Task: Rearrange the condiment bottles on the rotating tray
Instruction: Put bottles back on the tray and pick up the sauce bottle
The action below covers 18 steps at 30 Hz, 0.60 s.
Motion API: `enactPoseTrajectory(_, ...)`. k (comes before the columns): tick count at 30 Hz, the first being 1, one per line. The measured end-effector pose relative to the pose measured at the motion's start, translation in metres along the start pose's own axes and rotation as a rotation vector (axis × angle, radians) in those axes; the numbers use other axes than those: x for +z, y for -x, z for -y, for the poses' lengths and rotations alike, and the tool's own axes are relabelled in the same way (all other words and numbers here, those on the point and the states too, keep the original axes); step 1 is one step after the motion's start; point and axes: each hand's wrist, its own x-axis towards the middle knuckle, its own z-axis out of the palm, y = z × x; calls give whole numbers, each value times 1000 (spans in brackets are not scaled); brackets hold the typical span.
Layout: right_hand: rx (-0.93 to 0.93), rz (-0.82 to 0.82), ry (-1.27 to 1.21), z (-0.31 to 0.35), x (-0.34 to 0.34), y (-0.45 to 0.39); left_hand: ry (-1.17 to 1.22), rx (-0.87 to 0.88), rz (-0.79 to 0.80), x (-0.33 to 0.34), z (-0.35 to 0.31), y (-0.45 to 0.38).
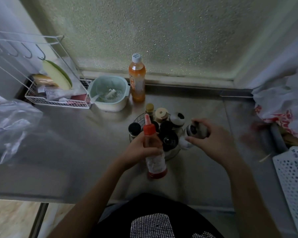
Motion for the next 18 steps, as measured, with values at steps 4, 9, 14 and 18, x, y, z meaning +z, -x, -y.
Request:
enactPoseTrajectory(4,-34,28,-57,0,16,-6,11,-21,19,-1,3,0)
enactPoseTrajectory(9,-64,146,-27,-7,28,-18,-12,-20,30,0,0,0)
enactPoseTrajectory(14,-100,205,-6,-12,33,-29,-15,-21,29,1,-1,1)
enactPoseTrajectory(18,-144,204,27,-12,42,-35,-24,-30,42,7,-1,1)
